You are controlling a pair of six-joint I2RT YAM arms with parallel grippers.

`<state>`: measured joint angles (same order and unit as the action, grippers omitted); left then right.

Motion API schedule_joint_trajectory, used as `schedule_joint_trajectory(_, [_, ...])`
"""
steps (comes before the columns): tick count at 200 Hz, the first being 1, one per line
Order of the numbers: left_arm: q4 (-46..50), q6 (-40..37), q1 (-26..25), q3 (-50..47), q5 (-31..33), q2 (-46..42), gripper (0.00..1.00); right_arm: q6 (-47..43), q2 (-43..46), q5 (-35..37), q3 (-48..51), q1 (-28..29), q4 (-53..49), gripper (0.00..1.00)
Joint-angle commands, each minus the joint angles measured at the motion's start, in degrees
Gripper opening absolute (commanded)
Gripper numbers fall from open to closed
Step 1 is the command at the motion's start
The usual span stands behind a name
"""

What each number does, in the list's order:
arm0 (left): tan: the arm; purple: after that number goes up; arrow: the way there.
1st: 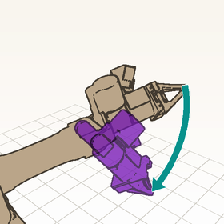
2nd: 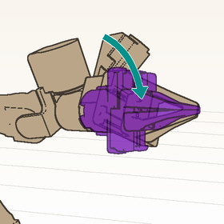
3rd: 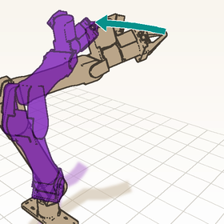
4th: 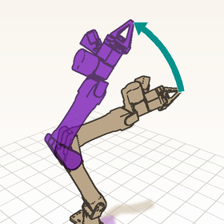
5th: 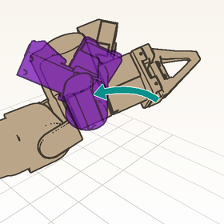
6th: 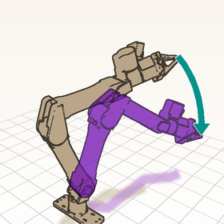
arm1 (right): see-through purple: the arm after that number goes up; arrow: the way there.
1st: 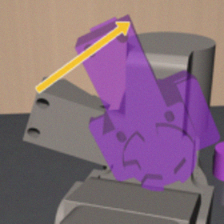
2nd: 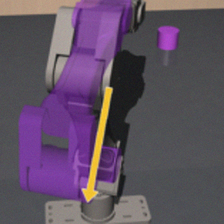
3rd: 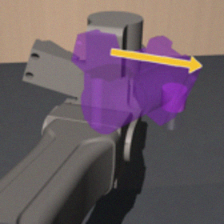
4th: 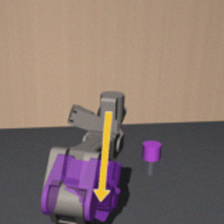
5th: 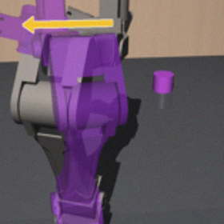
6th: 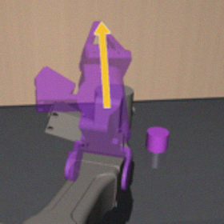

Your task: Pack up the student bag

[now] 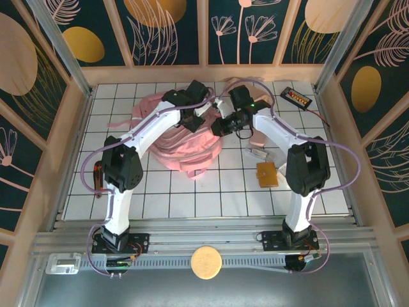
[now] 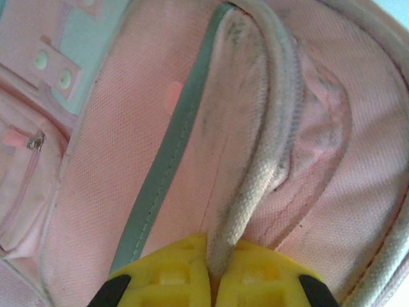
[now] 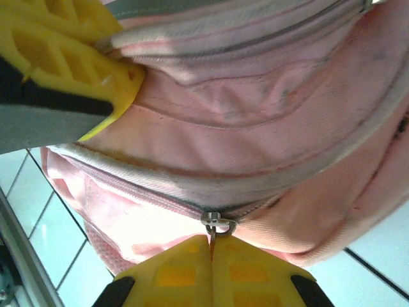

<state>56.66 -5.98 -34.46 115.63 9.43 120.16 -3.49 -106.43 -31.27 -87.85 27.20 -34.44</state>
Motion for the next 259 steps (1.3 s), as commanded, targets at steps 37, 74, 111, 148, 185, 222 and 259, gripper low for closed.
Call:
schedule_joint_trajectory(37, [-3.6,8.6,0.6,7.9,-1.5,3.4,0.00,26.8,10.0,-6.9,14.1,3.4,17.0,0.00])
schedule_joint_trajectory(74, [-3.1,11.0,-0.4,10.2,-3.5,4.8,0.00,32.2,8.1,-9.6,12.4,6.0,17.2,0.00])
schedule_joint_trajectory(111, [-0.6,14.9,-0.9,18.2,-4.7,8.0,0.00,34.5,6.0,-10.9,14.2,10.8,21.3,0.00])
schedule_joint_trajectory(148, [2.3,17.9,-0.8,22.4,-1.9,9.3,0.00,33.9,8.5,-8.2,19.0,8.2,22.6,0.00])
schedule_joint_trajectory(185, [7.3,23.9,-0.9,36.6,0.0,15.1,0.00,35.2,11.5,-12.2,23.1,7.6,29.4,0.00])
schedule_joint_trajectory(222, [10.7,29.4,-0.8,50.8,0.7,20.6,0.00,41.4,15.1,-14.9,32.4,8.0,47.0,0.00])
schedule_joint_trajectory(259, [10.2,32.3,-0.7,54.7,0.5,22.4,0.00,45.2,15.9,-11.9,39.3,10.5,62.5,0.00])
